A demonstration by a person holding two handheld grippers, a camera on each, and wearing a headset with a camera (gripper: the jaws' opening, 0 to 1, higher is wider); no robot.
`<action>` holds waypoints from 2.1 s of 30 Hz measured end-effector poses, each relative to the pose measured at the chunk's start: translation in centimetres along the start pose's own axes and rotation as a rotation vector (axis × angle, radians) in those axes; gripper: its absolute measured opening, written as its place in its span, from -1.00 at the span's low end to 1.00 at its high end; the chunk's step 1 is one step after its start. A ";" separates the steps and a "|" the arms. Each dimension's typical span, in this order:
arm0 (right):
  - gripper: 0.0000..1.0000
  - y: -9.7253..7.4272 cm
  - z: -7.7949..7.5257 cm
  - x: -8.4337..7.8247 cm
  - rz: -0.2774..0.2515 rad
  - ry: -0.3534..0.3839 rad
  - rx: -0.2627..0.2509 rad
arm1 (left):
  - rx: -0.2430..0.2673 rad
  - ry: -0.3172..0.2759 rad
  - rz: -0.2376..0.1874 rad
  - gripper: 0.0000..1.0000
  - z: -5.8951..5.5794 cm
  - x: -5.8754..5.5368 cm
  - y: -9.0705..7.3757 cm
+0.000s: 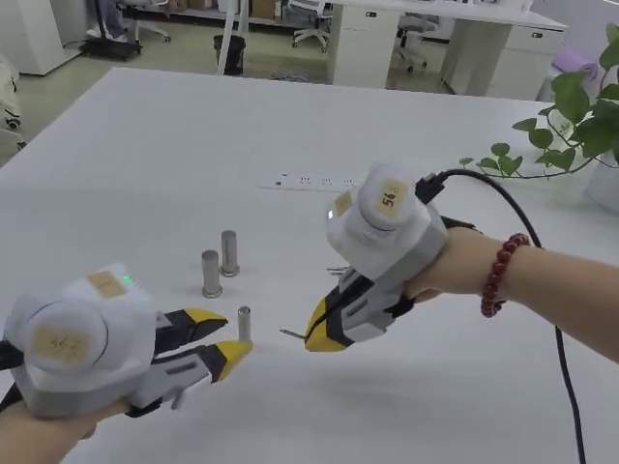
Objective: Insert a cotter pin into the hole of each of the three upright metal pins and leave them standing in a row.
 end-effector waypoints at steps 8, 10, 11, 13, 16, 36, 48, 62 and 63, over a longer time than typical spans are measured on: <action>-0.93 0.9 -1.3 0.3 0.066 0.008 -0.016 | 0.017 -0.038 0.022 -0.60 0.9 -0.6 1.1; -0.93 1.2 -1.6 0.3 0.080 0.013 -0.018 | 0.017 -0.032 0.028 -0.60 0.9 -0.7 1.3; -0.93 1.3 -1.7 0.4 0.083 0.013 -0.019 | 0.017 -0.032 0.030 -0.60 0.9 -0.7 1.5; -0.93 1.5 -1.9 0.4 0.091 0.019 -0.016 | 0.024 -0.027 0.028 -0.61 1.0 -0.6 1.8; -0.93 1.8 -2.1 0.6 0.092 0.025 -0.012 | 0.025 -0.029 0.024 -0.61 1.1 -0.7 2.3; -0.93 2.6 -2.6 1.9 0.085 0.031 -0.010 | 0.025 -0.045 0.047 -0.76 1.2 -1.3 4.2; -0.93 2.7 -2.9 2.4 0.108 0.008 -0.028 | 0.032 -0.079 0.047 -0.85 1.2 -1.3 4.4; -0.93 3.0 -3.4 3.2 0.153 -0.045 -0.036 | 0.052 -0.103 0.037 -0.85 1.1 -1.4 4.5; -0.93 3.0 -3.5 3.2 0.165 -0.055 -0.038 | 0.054 -0.105 0.037 -0.85 1.1 -1.4 4.5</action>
Point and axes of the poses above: the centre of the closed fingertips' face, and the gripper's own axes: y roughly forward along the fingers, z roughly to its left, x roughly out of its top, the point moved 6 cm from there along -y, roughly backward along the fingers, and after that the axes turned 5 degrees about z, right-handed, at the moved point
